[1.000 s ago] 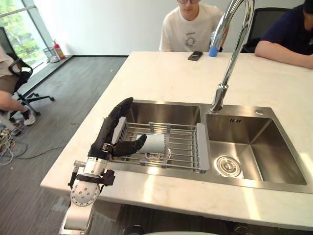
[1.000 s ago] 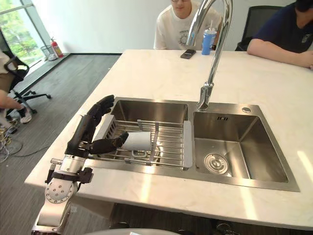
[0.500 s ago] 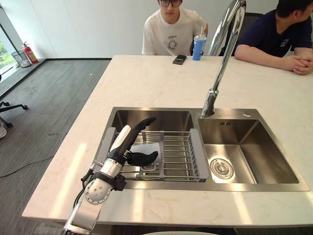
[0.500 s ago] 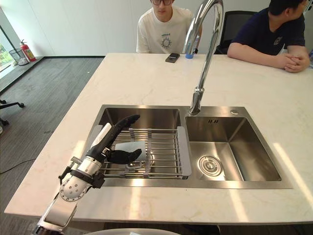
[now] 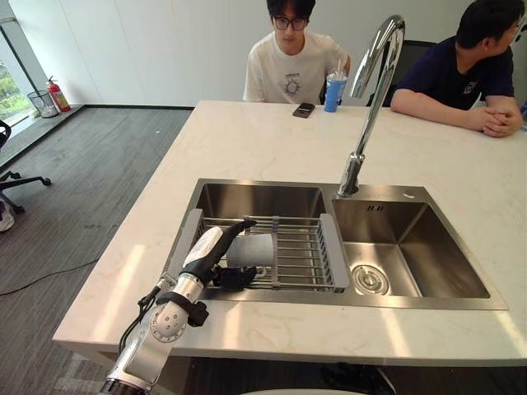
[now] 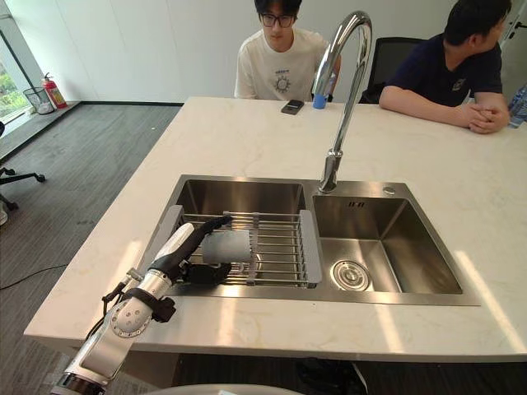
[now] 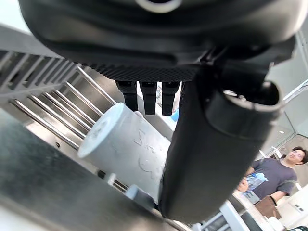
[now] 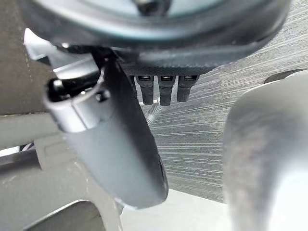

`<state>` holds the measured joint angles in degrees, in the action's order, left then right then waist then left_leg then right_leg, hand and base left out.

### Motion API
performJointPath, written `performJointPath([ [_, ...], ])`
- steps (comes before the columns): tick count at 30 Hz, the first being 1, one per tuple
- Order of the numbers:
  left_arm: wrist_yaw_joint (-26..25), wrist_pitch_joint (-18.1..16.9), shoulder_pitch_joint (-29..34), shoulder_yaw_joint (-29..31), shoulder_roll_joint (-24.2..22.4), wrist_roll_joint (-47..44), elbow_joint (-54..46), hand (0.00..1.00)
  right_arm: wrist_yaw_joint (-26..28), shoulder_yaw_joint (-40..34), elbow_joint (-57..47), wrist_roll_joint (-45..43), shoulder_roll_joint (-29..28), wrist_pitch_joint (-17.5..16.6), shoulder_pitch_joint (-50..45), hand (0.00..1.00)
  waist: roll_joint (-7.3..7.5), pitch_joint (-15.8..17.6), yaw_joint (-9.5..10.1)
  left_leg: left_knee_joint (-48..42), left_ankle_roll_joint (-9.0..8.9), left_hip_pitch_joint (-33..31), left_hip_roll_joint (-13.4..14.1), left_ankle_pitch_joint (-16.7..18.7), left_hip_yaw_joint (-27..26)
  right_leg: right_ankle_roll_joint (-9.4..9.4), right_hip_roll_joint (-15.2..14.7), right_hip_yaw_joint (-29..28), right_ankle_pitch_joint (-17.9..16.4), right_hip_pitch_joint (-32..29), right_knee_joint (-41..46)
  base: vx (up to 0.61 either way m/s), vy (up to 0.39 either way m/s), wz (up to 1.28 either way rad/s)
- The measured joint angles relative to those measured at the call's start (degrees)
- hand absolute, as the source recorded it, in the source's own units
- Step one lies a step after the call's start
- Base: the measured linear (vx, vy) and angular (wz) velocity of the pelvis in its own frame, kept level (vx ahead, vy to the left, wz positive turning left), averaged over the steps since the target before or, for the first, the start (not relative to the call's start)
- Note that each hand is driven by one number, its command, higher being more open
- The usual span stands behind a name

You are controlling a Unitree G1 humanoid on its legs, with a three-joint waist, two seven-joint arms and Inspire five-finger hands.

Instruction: Walk over to the sink, pick up the cup, carry it to the dishwasher, place the cup inside the dishwasher, then close the dishwasher door

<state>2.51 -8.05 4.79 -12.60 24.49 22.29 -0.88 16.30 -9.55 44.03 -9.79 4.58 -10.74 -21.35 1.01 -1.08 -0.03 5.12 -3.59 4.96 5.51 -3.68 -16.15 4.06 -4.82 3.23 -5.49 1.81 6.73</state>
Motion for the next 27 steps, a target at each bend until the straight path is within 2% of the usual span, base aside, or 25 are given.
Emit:
performJointPath([
  [4,-0.3,1.0,-2.0,-0.4,0.0,1.5,1.6,0.9,0.0,0.4,0.0,0.0,0.0,0.7,0.6,0.9,0.07,0.0,-0.43,0.1,0.19,0.0,-0.2,0.0,0.0,0.02,-0.1,-0.1,0.1,0.1,-0.3,0.0,0.0,0.0],
  [11,-1.5,4.8,-5.8,-2.1,-0.2,8.0,7.5,0.9,0.1,1.2,0.0,0.0,0.1,1.3,0.8,0.9,0.03,0.3,-1.23,0.1,0.03,0.2,-0.2,0.4,-0.3,0.01,0.0,-0.2,0.6,1.1,-1.9,0.04,0.0,-0.01],
  [18,0.4,7.2,-10.2,-4.4,1.5,9.3,10.3,0.9,0.4,2.5,0.1,0.0,0.5,1.8,1.5,0.9,-0.12,0.8,-1.6,0.2,-0.08,1.0,-0.2,0.5,-1.0,-0.07,0.1,-0.7,0.7,1.6,-2.0,-0.01,-0.001,-0.04],
  [19,1.1,7.7,-11.0,-4.9,1.9,9.4,10.7,0.3,0.5,2.9,0.1,0.0,0.7,1.8,1.7,0.9,-0.19,0.9,-1.7,0.2,-0.08,1.2,-0.1,0.5,-1.3,-0.07,0.1,-1.0,0.7,1.6,-2.1,-0.05,-0.004,-0.09],
  [27,2.5,7.4,-16.2,-7.3,4.5,10.9,13.7,0.3,1.3,3.7,0.1,0.0,1.5,2.0,1.4,0.9,-0.42,1.1,-2.62,0.2,-0.08,1.5,0.0,0.7,-1.9,0.04,0.1,-1.6,0.9,1.7,-2.3,-0.02,0.0,-0.05],
])
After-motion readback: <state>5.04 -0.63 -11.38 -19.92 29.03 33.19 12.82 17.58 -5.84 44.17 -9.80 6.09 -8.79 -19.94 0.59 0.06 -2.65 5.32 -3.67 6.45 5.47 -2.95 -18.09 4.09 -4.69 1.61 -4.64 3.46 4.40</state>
